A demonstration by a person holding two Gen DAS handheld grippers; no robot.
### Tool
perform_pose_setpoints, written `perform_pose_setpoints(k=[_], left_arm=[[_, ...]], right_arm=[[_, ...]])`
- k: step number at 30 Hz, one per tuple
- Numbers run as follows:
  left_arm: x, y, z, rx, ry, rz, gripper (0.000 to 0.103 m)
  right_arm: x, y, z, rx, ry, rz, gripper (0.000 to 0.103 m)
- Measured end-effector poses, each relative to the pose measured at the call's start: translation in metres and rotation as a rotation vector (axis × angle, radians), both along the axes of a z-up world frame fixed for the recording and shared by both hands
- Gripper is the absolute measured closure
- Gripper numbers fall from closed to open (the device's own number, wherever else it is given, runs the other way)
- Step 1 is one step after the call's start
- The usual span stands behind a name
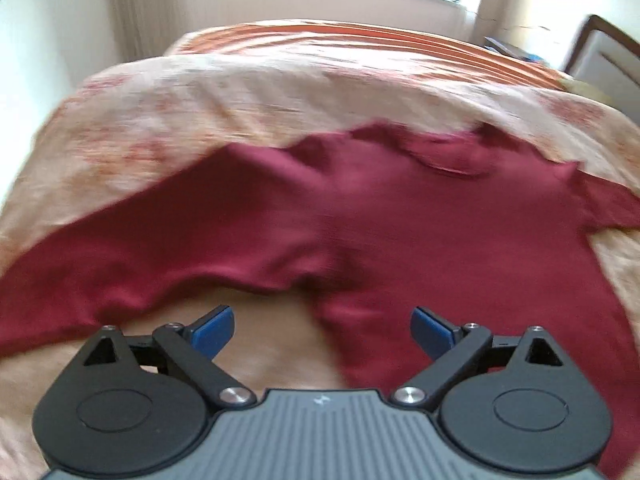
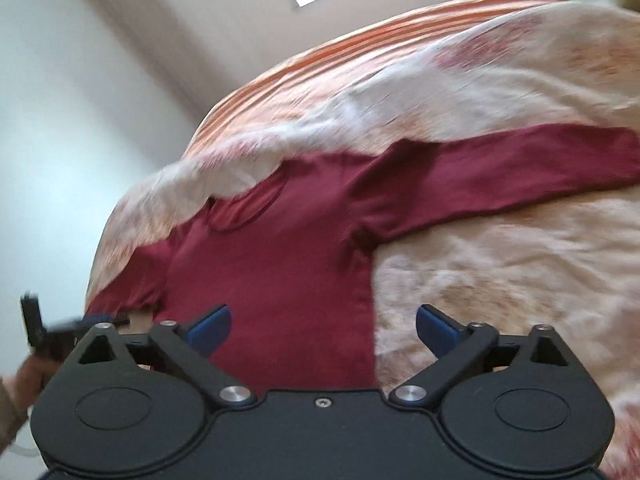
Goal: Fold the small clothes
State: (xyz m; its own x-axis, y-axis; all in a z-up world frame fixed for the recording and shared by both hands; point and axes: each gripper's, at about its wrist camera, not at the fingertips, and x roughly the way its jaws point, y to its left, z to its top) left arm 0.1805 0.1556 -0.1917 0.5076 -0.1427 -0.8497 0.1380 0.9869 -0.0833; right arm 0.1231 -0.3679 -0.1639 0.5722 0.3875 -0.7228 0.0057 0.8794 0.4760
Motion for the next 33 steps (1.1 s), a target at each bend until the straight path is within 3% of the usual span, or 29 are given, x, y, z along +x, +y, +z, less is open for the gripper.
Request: perform_pose_setpoints(k=[4,8,11,14,17,20,24,26,28,33], left_arm=[[-0.025,-0.062,0.010,-0.078,0.043,-0.093,0.005],[-0.036,-0.123,0.021,-0.121,0.036,-0.197,0.005],[-0.028,-0.173,0.025,-0.118,0.035,-0.239,0.005],[-0.009,-0.221,0.024,-0.053,0.027,-0.234,0.005],[0.016,-0.268,0.017,0.022,0.034,-0.204,0.005],[0.043,-0.306,0.001,0.056,0.035,-0.171,0.005],[0.078,-0.345,-0.022,0.111,0.051,-0.108,0.005],[0.091,-0.358,-0.027,0.117,0.046,-0.086,0.005],[0.102,-0.367,-0.030,0.112,0.047,-0.058,0.005],[0.128,-0.385,-0.042,0.100,0.059,-0.012,0.005]], right_arm=[[-0.026,-0.022,0.015,0.020,-0.029,-0.082,0.003],[-0.038,-0.060,0.014,0.057,-0.045,-0.166,0.003],[-0.041,-0.099,0.011,0.060,-0.075,-0.215,0.003],[-0.036,-0.155,-0.001,0.064,-0.115,-0.266,0.003],[-0.012,-0.226,-0.032,0.078,-0.121,-0.325,0.009],[0.023,-0.297,-0.074,0.092,-0.117,-0.377,0.024],[0.065,-0.366,-0.137,0.252,-0.065,-0.443,0.048],[0.077,-0.383,-0.168,0.337,-0.017,-0.452,0.057],[0.083,-0.391,-0.192,0.422,0.007,-0.457,0.058],[0.097,-0.398,-0.224,0.610,-0.017,-0.509,0.072]])
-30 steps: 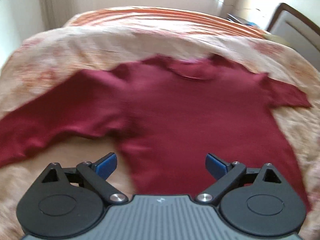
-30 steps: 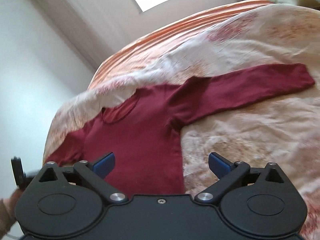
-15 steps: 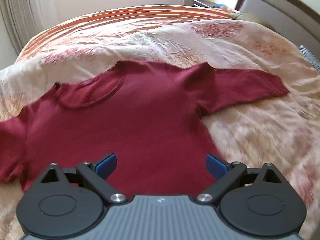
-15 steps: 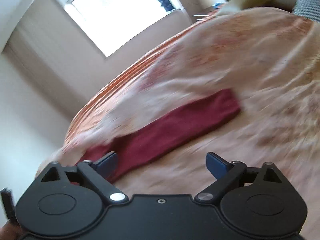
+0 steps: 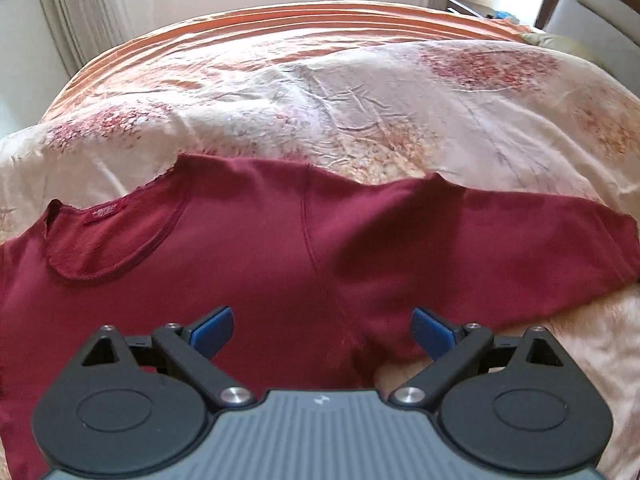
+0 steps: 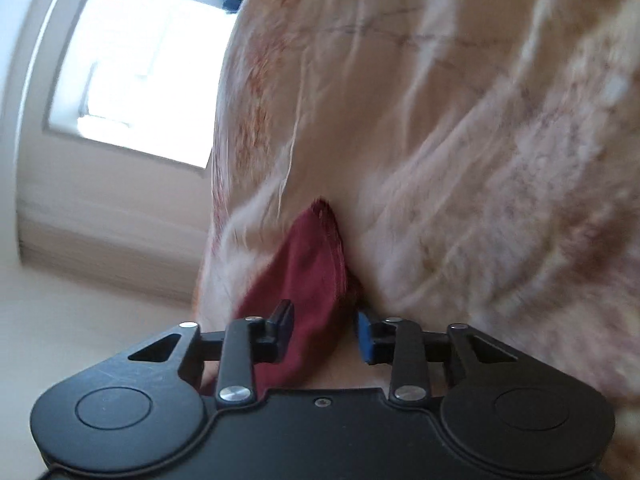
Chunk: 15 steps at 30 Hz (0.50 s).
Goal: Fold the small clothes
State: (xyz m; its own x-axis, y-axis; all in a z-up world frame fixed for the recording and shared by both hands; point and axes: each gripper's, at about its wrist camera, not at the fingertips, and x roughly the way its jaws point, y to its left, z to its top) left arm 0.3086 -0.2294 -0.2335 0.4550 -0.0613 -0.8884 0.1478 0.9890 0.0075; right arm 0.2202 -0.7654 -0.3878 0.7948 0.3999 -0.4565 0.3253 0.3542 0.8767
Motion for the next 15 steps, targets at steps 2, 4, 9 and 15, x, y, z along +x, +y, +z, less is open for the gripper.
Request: perform_pose_setpoints(k=[2,4,9,15], left_arm=[[0.011,-0.006,-0.007,0.001,0.017,0.014,0.005],[0.020,-0.010,-0.015,0.006,0.034,0.022,0.005],[0.045,-0.016,-0.027,0.009,0.004,0.049,0.005],[0.075,-0.015,-0.046,-0.080,0.031,0.059,0.000]], right_arm=[[0.007,-0.002,-0.003,0.020,-0.005,-0.021,0.087],[0.011,-0.003,0.003,-0.002,-0.009,-0.020,0.097],[-0.002,-0.004,0.060,-0.073,-0.163,0.024,0.098],[-0.019,0.019,0.141,-0.082,-0.333,0.044,0.098]])
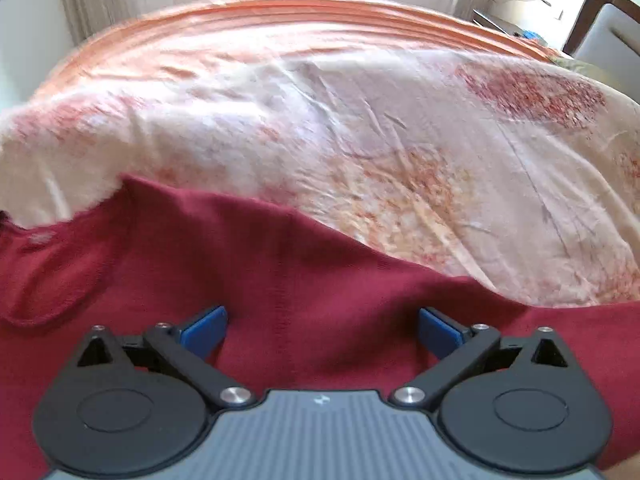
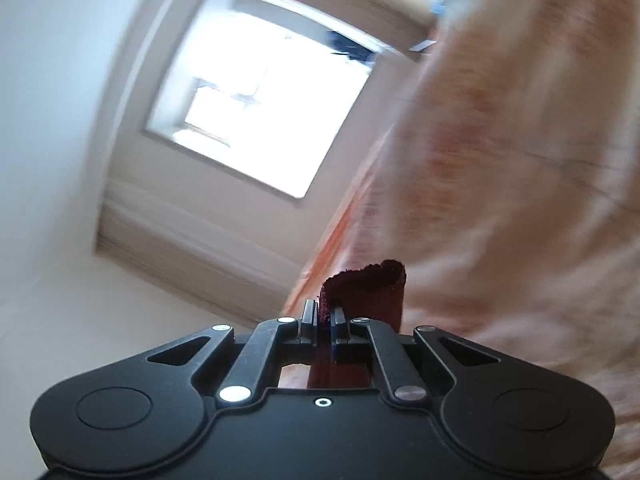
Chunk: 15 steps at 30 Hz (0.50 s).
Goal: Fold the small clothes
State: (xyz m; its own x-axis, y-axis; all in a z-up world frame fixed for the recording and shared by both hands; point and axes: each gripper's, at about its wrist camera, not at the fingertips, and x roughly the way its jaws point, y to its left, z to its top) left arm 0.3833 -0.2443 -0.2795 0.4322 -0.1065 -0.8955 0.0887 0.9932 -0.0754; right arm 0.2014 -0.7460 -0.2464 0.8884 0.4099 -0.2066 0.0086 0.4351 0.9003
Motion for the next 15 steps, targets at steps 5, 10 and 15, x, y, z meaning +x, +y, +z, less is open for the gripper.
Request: perform_pose_setpoints(k=[5,10,15], left_arm=[[0.006,0.021,0.011,-0.086,-0.003,-0.056,0.003],[-0.020,0.102,0.053,-0.272,-0.065,0.046,0.001],[-0.065,0.202,0.065,-0.354,-0.038,0.076,0.001]], right_arm=[[0.019,0.052,0.036,-0.102,0.001,0.080,0.097],[0.053,0.151,0.057,-0.134,-0.010,0.204,0.097],[0.087,0.323,0.067,-0.202,-0.049,0.468,0.097]])
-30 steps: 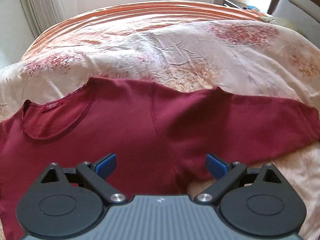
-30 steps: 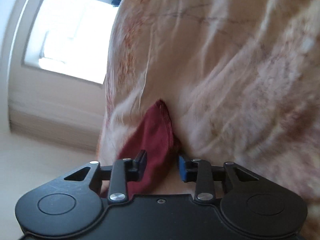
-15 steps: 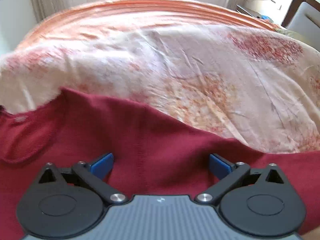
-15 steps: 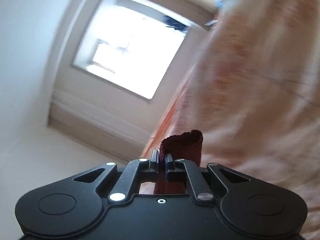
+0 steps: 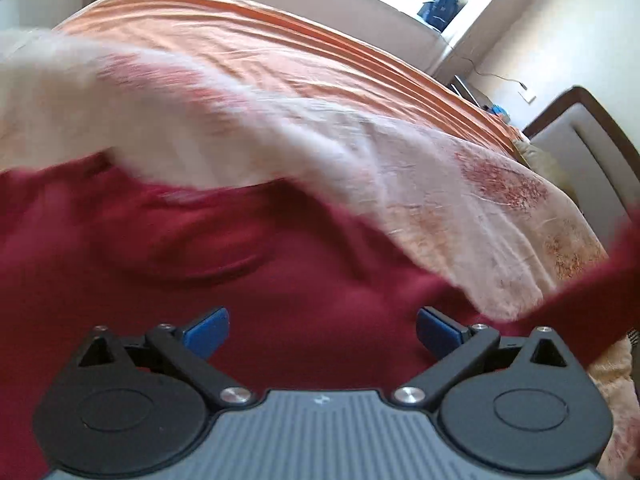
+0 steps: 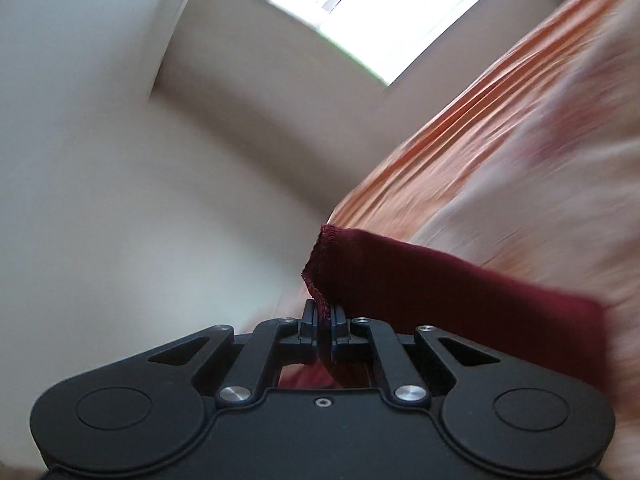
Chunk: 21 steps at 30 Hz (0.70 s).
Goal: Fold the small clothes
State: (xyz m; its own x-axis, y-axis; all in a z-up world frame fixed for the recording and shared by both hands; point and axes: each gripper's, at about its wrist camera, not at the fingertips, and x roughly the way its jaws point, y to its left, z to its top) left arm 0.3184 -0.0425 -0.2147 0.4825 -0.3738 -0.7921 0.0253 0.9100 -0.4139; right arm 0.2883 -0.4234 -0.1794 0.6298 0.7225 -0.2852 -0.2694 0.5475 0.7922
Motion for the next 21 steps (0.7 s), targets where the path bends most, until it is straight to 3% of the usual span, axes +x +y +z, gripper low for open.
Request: perform_pose_setpoints(k=[4,8,10,12,14,18,21], left_arm=[[-0.034,0.073,-0.003,0.059,0.031,0.075,0.001],[-0.047,0.111,-0.016,0.076,0.068,0.083,0.001],[-0.043,0.112,-0.021,0.068,0.065,0.061,0.001],[-0.037,0.106,-0.028,0.043,0.056,0.018,0.003],[-0.031,0.092,-0.039,0.010,0.062,-0.039,0.010],[-0.021,0.060,-0.063,-0.081,0.112,-0.149,0.029],[-0.027,0.043,-0.071,-0.059,0.106,-0.160,0.035]], right_arm=[[0.003,0.122,-0.025,-0.127,0.019,0.188,0.097],[-0.012,0.190,-0.074,-0.283,0.117,0.306,0.076],[-0.030,0.188,-0.084,-0.288,0.143,0.305,0.071],[-0.041,0.168,-0.087,-0.242,0.169,0.269,0.059],[-0.058,0.140,-0.083,-0.232,0.183,0.221,0.055],[-0.071,0.086,-0.074,-0.246,0.212,0.125,0.054],[-0.082,0.052,-0.072,-0.273,0.227,0.069,0.054]])
